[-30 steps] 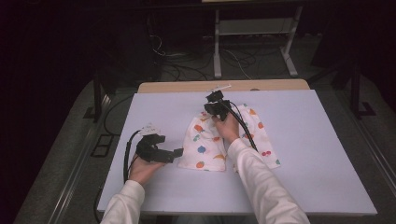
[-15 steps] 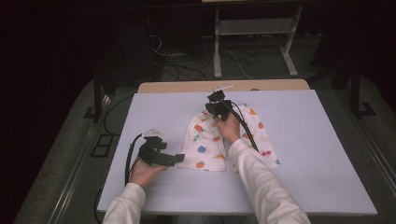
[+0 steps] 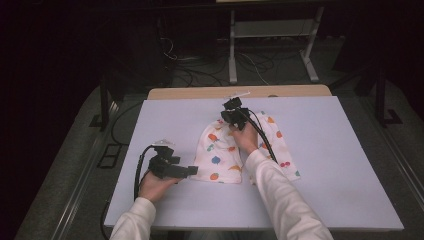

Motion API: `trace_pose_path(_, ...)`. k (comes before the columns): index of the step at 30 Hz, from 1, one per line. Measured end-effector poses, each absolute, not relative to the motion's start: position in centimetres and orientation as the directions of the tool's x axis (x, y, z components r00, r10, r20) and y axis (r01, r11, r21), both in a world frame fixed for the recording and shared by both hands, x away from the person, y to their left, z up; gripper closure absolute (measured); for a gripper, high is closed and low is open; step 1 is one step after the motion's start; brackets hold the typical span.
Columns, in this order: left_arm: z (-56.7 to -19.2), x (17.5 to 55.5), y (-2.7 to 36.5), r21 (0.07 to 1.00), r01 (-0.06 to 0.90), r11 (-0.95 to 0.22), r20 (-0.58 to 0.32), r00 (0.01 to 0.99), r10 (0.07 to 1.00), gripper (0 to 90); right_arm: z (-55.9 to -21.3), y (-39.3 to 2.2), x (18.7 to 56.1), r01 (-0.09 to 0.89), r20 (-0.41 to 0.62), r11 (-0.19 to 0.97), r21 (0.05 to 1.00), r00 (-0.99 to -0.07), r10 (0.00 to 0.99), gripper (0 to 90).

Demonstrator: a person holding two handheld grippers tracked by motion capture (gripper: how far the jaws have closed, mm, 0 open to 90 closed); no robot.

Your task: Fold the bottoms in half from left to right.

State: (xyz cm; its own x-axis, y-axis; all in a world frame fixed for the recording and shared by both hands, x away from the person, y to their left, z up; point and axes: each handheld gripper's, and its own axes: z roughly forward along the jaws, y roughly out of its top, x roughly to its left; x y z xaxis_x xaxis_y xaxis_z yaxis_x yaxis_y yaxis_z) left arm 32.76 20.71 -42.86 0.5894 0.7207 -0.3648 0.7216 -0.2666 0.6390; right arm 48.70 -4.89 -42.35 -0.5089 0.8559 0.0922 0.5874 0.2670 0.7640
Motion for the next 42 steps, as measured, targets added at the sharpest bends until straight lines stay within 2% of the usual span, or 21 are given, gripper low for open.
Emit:
trace_pose_path(7,-43.4,32.4,20.7,0.628,0.735,-0.256,-0.385,0.580,0.718,8.2,-42.4,-4.7,48.7,0.588,0.087,0.269,0.763,-0.505,0.859,86.9)
trace_pose_path(13,-43.3,32.2,20.6,0.634,0.732,-0.249,-0.399,0.585,0.706,17.8,-42.5,-4.7,48.7,0.585,0.077,0.275,0.763,-0.504,0.860,86.9)
trace_pose_path(19,-43.5,32.2,20.7,0.636,0.735,-0.236,-0.409,0.580,0.705,32.1,-42.5,-4.6,48.6,0.580,0.063,0.285,0.763,-0.505,0.861,86.9)
trace_pose_path(32,-44.0,32.4,20.6,0.618,0.744,-0.255,-0.404,0.579,0.709,45.6,-42.3,-4.4,48.4,0.559,0.046,0.286,0.778,-0.505,0.862,86.8)
trace_pose_path(38,-44.3,32.5,20.5,0.603,0.750,-0.271,-0.411,0.583,0.701,56.2,-42.4,-4.4,48.4,0.555,0.041,0.289,0.780,-0.506,0.861,86.9)
trace_pose_path(42,-44.8,33.1,20.6,0.559,0.788,-0.258,-0.490,0.564,0.665,66.3,-42.4,-4.3,48.3,0.551,0.039,0.288,0.783,-0.506,0.862,86.9)
